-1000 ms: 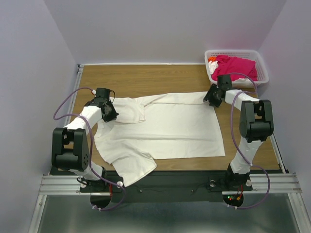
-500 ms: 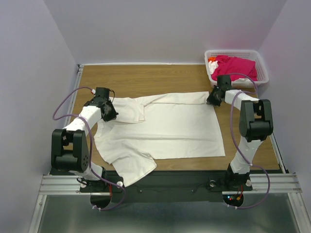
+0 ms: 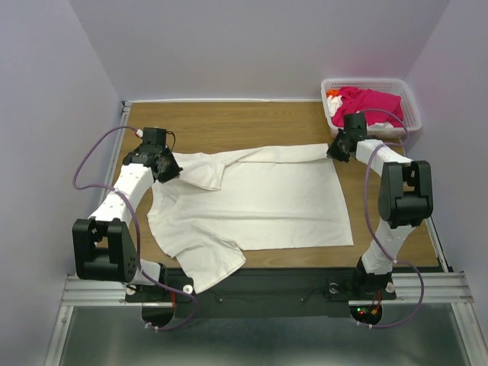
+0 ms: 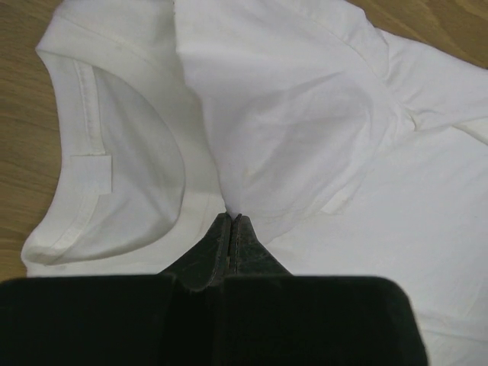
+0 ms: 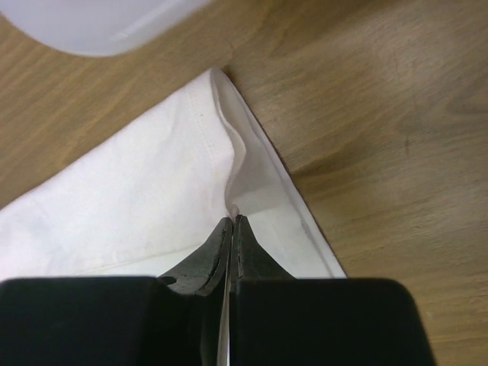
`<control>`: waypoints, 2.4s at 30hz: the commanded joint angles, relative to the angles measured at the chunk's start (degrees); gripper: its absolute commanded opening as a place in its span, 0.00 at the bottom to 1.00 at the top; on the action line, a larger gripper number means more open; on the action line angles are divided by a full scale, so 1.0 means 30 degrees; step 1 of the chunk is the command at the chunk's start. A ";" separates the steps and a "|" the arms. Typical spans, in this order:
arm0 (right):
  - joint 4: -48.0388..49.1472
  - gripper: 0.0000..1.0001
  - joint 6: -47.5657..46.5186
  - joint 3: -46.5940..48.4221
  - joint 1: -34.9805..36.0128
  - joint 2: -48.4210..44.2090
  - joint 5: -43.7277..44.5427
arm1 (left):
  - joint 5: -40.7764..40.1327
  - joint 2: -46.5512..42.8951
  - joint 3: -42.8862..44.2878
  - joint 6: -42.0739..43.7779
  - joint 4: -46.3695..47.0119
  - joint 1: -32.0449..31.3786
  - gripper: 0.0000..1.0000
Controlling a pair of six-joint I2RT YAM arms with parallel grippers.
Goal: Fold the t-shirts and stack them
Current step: Fold the tshirt
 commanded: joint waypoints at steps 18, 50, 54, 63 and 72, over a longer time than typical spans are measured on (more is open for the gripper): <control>-0.0889 0.01 -0.1106 0.1028 -0.0432 -0.2266 0.0784 | 0.0069 -0.1641 -0.0123 -0.0806 -0.2051 0.0184 0.00; -0.1387 0.07 -0.0901 -0.0644 -0.0549 -0.1095 0.0960 | 0.2410 -0.3165 -0.4957 -0.3705 0.0644 0.0185 0.15; -0.1475 0.19 -0.0902 -0.0585 -0.0520 -0.1007 0.0901 | 0.3904 -0.3048 -0.5718 -0.4116 0.1258 0.0213 0.23; -0.1563 0.38 -0.1398 0.0351 -0.0520 -0.1651 0.0290 | 0.2062 -0.2991 -0.3704 -0.3153 0.1464 0.1707 0.84; -0.0890 0.38 -0.1546 0.3104 -0.0375 0.0075 -0.1589 | 0.1593 0.3039 0.1652 -0.0105 0.4393 0.3495 0.80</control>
